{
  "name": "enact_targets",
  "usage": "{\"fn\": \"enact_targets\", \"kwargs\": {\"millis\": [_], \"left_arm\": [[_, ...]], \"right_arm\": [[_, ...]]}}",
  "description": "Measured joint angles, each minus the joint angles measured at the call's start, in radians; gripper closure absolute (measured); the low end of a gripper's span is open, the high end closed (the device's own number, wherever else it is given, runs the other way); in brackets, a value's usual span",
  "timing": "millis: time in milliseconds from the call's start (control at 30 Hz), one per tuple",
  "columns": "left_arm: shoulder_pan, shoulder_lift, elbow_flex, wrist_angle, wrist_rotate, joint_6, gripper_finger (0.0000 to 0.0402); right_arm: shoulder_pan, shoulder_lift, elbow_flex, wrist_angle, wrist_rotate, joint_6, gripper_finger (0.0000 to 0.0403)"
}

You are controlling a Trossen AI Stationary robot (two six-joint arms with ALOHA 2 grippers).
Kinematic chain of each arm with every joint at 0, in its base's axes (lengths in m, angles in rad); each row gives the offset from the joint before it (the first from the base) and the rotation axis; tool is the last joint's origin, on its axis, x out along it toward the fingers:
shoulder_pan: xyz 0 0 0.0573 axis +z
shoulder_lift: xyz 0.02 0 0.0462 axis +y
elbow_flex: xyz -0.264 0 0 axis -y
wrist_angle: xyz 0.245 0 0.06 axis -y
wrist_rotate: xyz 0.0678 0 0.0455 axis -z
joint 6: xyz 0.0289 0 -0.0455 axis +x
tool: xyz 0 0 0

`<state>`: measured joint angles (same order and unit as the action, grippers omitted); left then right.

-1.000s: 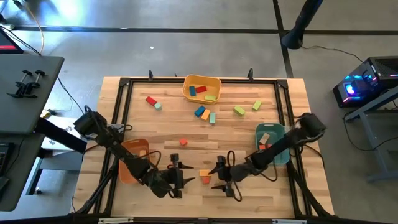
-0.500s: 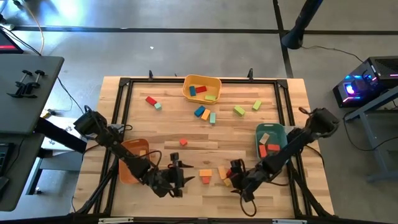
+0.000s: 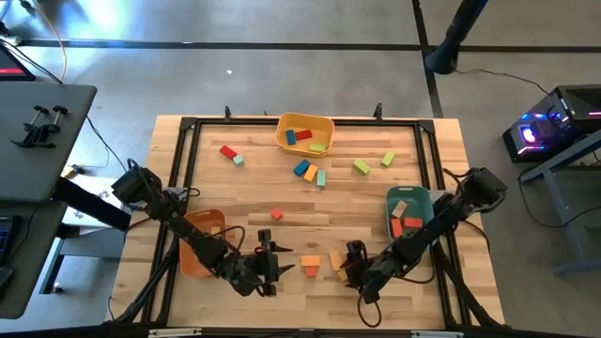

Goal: Sort blocks by size
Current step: Put the yellow square block into the orange bin

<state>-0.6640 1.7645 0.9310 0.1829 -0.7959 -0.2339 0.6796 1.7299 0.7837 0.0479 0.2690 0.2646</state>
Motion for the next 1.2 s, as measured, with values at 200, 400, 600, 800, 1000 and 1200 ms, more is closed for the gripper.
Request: {"fn": "enact_targets", "kwargs": {"millis": [200, 400, 600, 800, 1000, 1200], "left_arm": [[0.0, 0.0, 0.0, 0.001, 0.0, 0.0, 0.0216], [0.0, 0.0, 0.0, 0.001, 0.0, -0.001, 0.0216], [0.0, 0.0, 0.0, 0.051, 0.0, 0.101, 0.0216], [0.002, -0.003, 0.0, 0.213, 0.022, 0.472, 0.0216], [0.015, -0.003, 0.0, 0.307, 0.04, 0.801, 0.0212], [0.068, -0.003, 0.0, 0.37, 0.171, 0.979, 0.0185]], "right_arm": [[0.0, 0.001, 0.0, 0.01, -0.02, 0.0, 0.0225], [-0.001, -0.001, 0.021, 0.004, -0.032, 0.071, 0.0274], [0.005, -0.033, 0.044, 0.058, 0.076, -0.004, 0.0274], [-0.097, -0.039, -0.126, 0.654, 0.056, -0.084, 0.0274], [-0.204, -0.038, -0.2, 1.003, -0.006, -0.089, 0.0274], [-0.265, -0.036, -0.136, 0.98, -0.135, -0.064, 0.0274]]}}
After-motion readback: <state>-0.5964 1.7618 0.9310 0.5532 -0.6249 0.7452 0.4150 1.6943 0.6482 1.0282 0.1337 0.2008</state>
